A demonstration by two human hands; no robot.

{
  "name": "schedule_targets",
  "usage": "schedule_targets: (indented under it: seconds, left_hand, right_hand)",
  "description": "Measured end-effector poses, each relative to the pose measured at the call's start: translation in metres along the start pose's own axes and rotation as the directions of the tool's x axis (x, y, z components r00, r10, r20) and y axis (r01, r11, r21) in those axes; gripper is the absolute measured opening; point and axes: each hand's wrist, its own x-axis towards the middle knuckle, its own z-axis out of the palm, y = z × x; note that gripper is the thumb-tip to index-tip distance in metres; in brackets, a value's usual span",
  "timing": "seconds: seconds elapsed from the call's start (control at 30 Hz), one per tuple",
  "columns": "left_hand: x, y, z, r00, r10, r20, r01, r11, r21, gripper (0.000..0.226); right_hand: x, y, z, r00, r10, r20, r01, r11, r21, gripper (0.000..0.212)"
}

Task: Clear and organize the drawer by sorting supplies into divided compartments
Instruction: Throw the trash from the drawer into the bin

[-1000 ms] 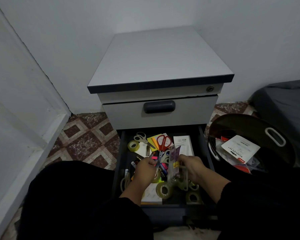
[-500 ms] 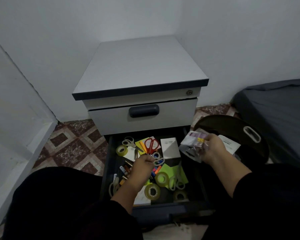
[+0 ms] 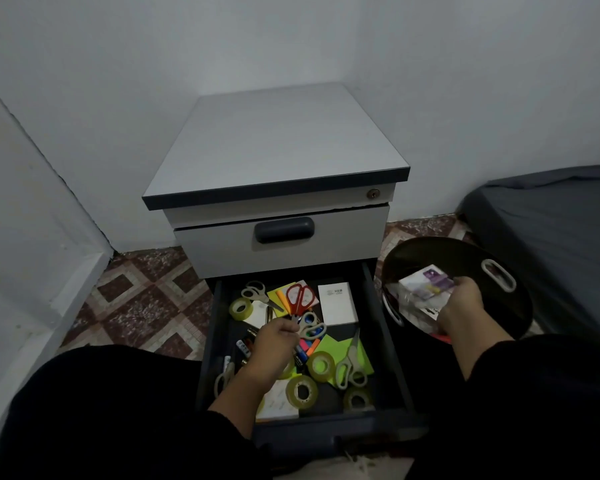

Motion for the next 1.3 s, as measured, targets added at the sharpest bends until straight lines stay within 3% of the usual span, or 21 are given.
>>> schedule_targets:
  seconds: [0.07, 0.13, 0.2, 0.23, 0.3, 0.33, 0.4, 0.47, 0.5, 0.57, 0.63, 0.7, 1.03, 1.13, 1.2, 1.3]
  left_hand:
    - [0.002, -0.001, -0.003, 1.0, -0.009, -0.005, 0.009, 1.0, -0.001, 0.014]
    - [0.006, -0.004, -0.008, 0.999, -0.019, -0.041, 0.02, 0.999, 0.041, 0.015]
    - [0.011, -0.009, -0.014, 0.997, -0.015, -0.076, 0.029, 0.982, 0.185, 0.017]
    - [0.014, -0.013, -0.018, 0.996, -0.007, -0.087, 0.036, 0.944, 0.328, 0.021]
    - [0.014, -0.022, -0.026, 0.996, -0.006, -0.089, 0.064, 0.739, 0.671, 0.036]
    - [0.012, -0.026, -0.029, 0.996, -0.037, -0.08, 0.086, 0.63, 0.772, 0.045]
    - [0.009, -0.035, -0.032, 0.986, -0.162, -0.039, 0.118, 0.509, 0.853, 0.073]
    - [0.008, -0.043, -0.033, 0.959, -0.283, 0.013, 0.114, 0.428, 0.896, 0.102]
    - [0.007, -0.047, -0.033, 0.949, -0.313, 0.029, 0.098, 0.381, 0.919, 0.108]
    - [0.005, -0.054, -0.03, 0.942, -0.335, 0.033, 0.078, 0.31, 0.947, 0.092]
    - [0.0, -0.06, -0.031, 0.941, -0.337, 0.045, 0.054, 0.279, 0.959, 0.066]
    - [-0.002, -0.064, -0.033, 0.947, -0.312, 0.076, 0.014, 0.278, 0.96, 0.057]
    - [-0.003, -0.062, -0.036, 0.974, -0.169, 0.15, -0.11, 0.229, 0.967, 0.044]
    - [-0.005, -0.061, -0.036, 0.975, -0.163, 0.153, -0.115, 0.22, 0.969, 0.045]
    - [-0.007, -0.058, -0.036, 0.975, -0.162, 0.15, -0.112, 0.225, 0.968, 0.044]
    - [-0.008, -0.055, -0.036, 0.973, -0.177, 0.147, -0.103, 0.24, 0.965, 0.043]
  right_hand:
    - [0.0, 0.007, -0.001, 0.993, -0.084, -0.08, 0.072, 0.987, -0.142, 0.046]
    - [-0.003, 0.017, 0.0, 0.938, -0.323, -0.124, 0.226, 0.843, -0.488, 0.056]
    - [-0.015, 0.031, 0.005, 0.824, -0.545, 0.154, 0.457, 0.479, -0.749, 0.055]
    - [-0.024, 0.038, 0.007, 0.745, -0.563, 0.358, 0.575, 0.271, -0.772, 0.049]
    - [-0.037, 0.057, 0.008, 0.6, -0.426, 0.677, 0.716, -0.092, -0.692, 0.041]
    - [-0.043, 0.068, 0.008, 0.576, -0.314, 0.755, 0.733, -0.211, -0.647, 0.038]
    - [-0.055, 0.091, 0.008, 0.619, -0.077, 0.781, 0.699, -0.399, -0.593, 0.035]
    - [-0.059, 0.114, 0.002, 0.704, 0.139, 0.697, 0.645, -0.535, -0.545, 0.036]
    - [-0.061, 0.124, -0.003, 0.731, 0.223, 0.645, 0.625, -0.599, -0.501, 0.04]
    - [-0.061, 0.138, -0.014, 0.775, 0.3, 0.556, 0.578, -0.692, -0.432, 0.055]
    - [-0.06, 0.147, -0.022, 0.803, 0.291, 0.52, 0.543, -0.717, -0.436, 0.064]
    - [-0.06, 0.152, -0.024, 0.803, 0.276, 0.529, 0.545, -0.699, -0.463, 0.064]
    - [-0.067, 0.142, -0.016, 0.858, 0.296, 0.42, 0.513, -0.548, -0.661, 0.078]
    - [-0.069, 0.14, -0.011, 0.89, 0.301, 0.341, 0.452, -0.493, -0.743, 0.068]
    - [-0.071, 0.136, -0.005, 0.901, 0.336, 0.276, 0.413, -0.465, -0.783, 0.044]
    - [-0.079, 0.125, 0.0, 0.908, 0.373, 0.192, 0.377, -0.525, -0.763, 0.034]
